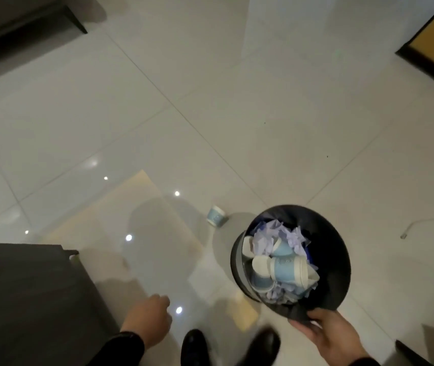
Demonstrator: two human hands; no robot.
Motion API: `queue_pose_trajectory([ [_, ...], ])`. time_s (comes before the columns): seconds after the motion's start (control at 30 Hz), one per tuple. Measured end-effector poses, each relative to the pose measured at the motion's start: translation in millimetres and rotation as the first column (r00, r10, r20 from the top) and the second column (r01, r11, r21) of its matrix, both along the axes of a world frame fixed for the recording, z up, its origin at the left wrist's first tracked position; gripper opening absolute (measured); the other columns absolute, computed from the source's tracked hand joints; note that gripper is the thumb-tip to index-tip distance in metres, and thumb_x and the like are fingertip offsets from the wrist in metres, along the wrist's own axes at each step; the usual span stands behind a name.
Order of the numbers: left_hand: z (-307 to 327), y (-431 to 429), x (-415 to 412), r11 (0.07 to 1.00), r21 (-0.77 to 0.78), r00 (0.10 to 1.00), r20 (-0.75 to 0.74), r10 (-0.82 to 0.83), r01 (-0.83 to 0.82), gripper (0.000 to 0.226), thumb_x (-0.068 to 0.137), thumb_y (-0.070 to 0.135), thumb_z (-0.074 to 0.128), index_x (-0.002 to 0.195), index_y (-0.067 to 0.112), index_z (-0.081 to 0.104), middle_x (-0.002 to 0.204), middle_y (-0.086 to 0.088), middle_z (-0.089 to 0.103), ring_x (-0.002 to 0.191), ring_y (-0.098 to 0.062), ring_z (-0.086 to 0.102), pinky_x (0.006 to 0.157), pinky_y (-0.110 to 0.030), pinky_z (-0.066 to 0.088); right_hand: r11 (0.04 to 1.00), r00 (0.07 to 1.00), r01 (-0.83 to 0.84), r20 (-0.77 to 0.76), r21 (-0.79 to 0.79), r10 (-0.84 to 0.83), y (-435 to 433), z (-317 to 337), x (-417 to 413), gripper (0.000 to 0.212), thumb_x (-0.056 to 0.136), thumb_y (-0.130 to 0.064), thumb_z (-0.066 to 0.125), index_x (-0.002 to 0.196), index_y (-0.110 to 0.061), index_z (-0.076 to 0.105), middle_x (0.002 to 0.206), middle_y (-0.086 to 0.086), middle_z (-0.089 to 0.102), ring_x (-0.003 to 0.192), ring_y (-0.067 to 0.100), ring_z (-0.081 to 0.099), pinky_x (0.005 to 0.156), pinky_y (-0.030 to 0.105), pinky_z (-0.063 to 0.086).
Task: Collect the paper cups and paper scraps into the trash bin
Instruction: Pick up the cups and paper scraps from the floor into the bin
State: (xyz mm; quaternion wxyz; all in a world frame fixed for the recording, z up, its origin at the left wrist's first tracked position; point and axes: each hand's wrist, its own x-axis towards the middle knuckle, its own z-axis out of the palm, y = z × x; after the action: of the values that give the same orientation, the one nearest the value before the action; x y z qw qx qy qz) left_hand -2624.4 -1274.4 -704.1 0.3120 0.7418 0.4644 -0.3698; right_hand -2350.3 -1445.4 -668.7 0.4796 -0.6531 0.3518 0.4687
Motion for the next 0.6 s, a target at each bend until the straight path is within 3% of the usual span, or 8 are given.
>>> queue_pose_trajectory([
  [0.07,-5.0,23.1,25.3,1.000,0.015,1.000,0.014,-0.005,0.005,0.035,0.090,0.023,0.040,0.123,0.018,0.050,0.128,-0.003,0.054,0.118,-0.022,0.053,0.096,-0.030,0.041,0.995,0.998,0.045,-0.048,0.087,-0.041,15.9,-11.4,14.0,0.051,0.062,0.018,0.047,0.109,0.000,0.056,0.097,0.022,0.064,0.084,0.039,0.061,0.048,0.037,0.058],
  [0.13,-8.8,43.5,54.6,1.000,0.027,1.000,0.022,-0.014,0.013,0.037,0.090,0.024,0.041,0.125,0.018,0.051,0.128,-0.003,0.055,0.117,-0.022,0.053,0.096,-0.029,0.041,0.998,0.999,0.037,-0.023,0.059,-0.036,34.8,-15.8,33.1,0.039,0.073,0.017,0.042,0.107,0.003,0.055,0.091,0.023,0.064,0.080,0.042,0.061,0.044,0.036,0.057],
  [0.3,-23.0,96.0,133.0,0.995,0.101,0.999,0.053,0.004,-0.009,0.041,0.090,0.026,0.043,0.131,0.022,0.048,0.132,0.000,0.055,0.120,-0.020,0.052,0.096,-0.027,0.040,0.998,0.998,0.035,-0.056,0.049,-0.032,78.4,-34.7,73.3,0.031,0.076,0.018,0.039,0.093,0.000,0.059,0.090,0.022,0.065,0.074,0.041,0.063,0.047,0.041,0.058],
  [0.47,-64.0,131.9,202.3,0.991,0.118,0.997,0.033,-0.068,0.063,0.041,0.088,0.021,0.047,0.129,0.019,0.050,0.129,-0.007,0.055,0.120,-0.026,0.052,0.098,-0.034,0.040,0.999,0.999,0.012,-0.040,0.052,-0.010,97.4,-70.8,104.5,0.040,0.081,0.015,0.042,0.117,0.005,0.054,0.101,0.027,0.063,0.071,0.038,0.067,0.058,0.042,0.060],
  [0.6,-118.3,148.8,235.7,0.981,0.077,0.983,0.020,-0.180,0.178,0.040,0.086,0.015,0.050,0.126,0.013,0.053,0.136,-0.007,0.050,0.118,-0.029,0.053,0.096,-0.036,0.042,0.996,0.997,0.061,-0.048,0.071,-0.058,106.0,-106.8,121.5,0.038,0.082,0.015,0.039,0.114,0.002,0.057,0.094,0.021,0.065,0.075,0.038,0.066,0.056,0.041,0.060],
])
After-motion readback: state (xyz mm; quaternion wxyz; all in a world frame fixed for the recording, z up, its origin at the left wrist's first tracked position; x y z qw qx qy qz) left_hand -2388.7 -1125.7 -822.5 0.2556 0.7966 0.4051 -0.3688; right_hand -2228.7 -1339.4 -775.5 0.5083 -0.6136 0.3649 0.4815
